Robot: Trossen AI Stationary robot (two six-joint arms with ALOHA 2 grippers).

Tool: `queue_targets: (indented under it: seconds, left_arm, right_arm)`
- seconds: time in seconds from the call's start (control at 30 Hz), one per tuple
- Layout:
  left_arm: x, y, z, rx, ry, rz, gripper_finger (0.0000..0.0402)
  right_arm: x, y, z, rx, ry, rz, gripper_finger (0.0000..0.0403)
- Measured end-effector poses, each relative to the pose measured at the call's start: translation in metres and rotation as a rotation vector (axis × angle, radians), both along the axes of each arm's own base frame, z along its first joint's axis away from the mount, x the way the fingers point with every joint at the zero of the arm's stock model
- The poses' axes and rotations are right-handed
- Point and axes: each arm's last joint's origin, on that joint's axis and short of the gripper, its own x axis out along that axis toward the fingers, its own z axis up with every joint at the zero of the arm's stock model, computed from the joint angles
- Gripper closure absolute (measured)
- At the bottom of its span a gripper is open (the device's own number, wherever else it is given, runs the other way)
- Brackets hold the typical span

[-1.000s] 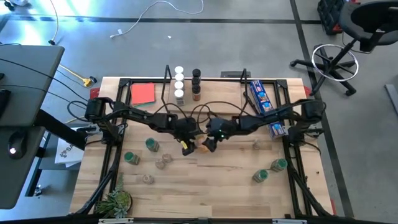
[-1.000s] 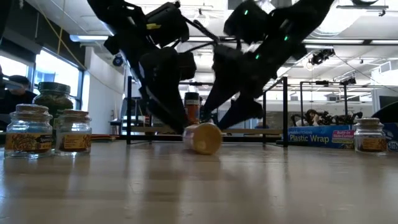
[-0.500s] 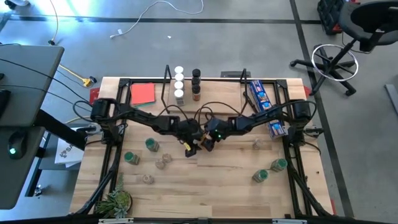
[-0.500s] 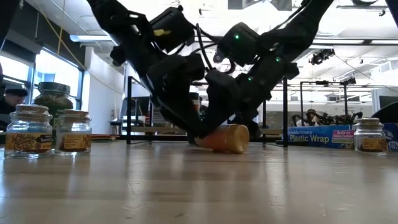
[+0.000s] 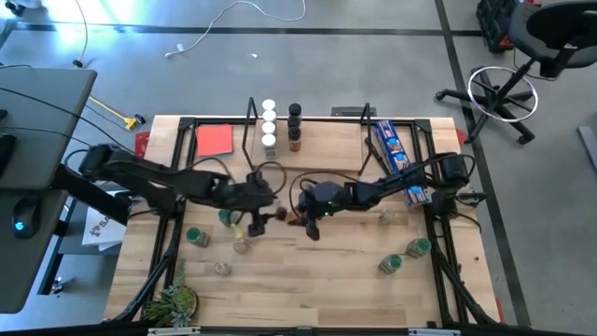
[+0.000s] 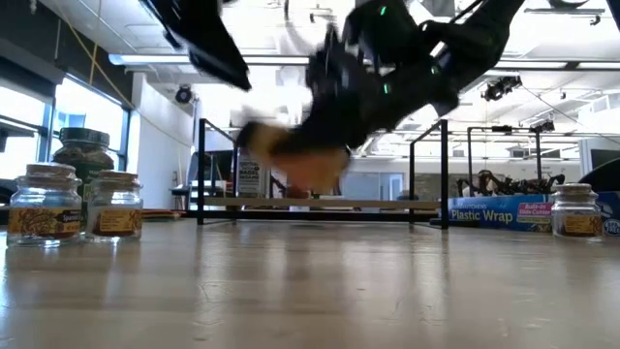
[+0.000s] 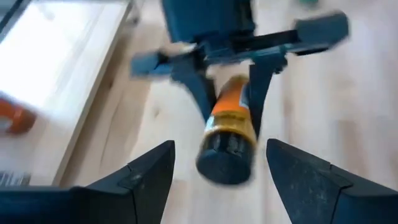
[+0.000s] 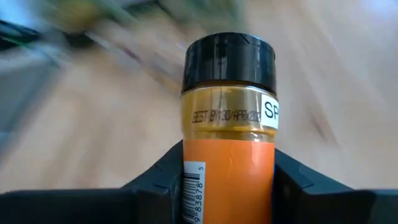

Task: Shelf spices
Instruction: Put the black seasoning bottle on the shelf aligned with the other black seasoning bottles

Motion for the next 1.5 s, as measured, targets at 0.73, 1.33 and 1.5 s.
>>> queue_targets:
  seconds: [0.73,1.33,1.5]
  left_arm:
    - [-0.014,-0.042,0.024,0.343,-0.145,-0.397,0.0151]
    - [0.005,-0.051,0.014,0.381,-0.2,-0.364,0.016]
    - [0.005,-0.051,0.014,0.377,-0.207,-0.362,0.0187]
  right_arm:
    - [-0.003,0.001,0.052,0.168,-0.258,0.265,0.026]
    - [-0.003,0.001,0.056,0.213,-0.276,0.296,0.0258]
    - [-0.003,0.002,0.056,0.212,-0.278,0.302,0.0255]
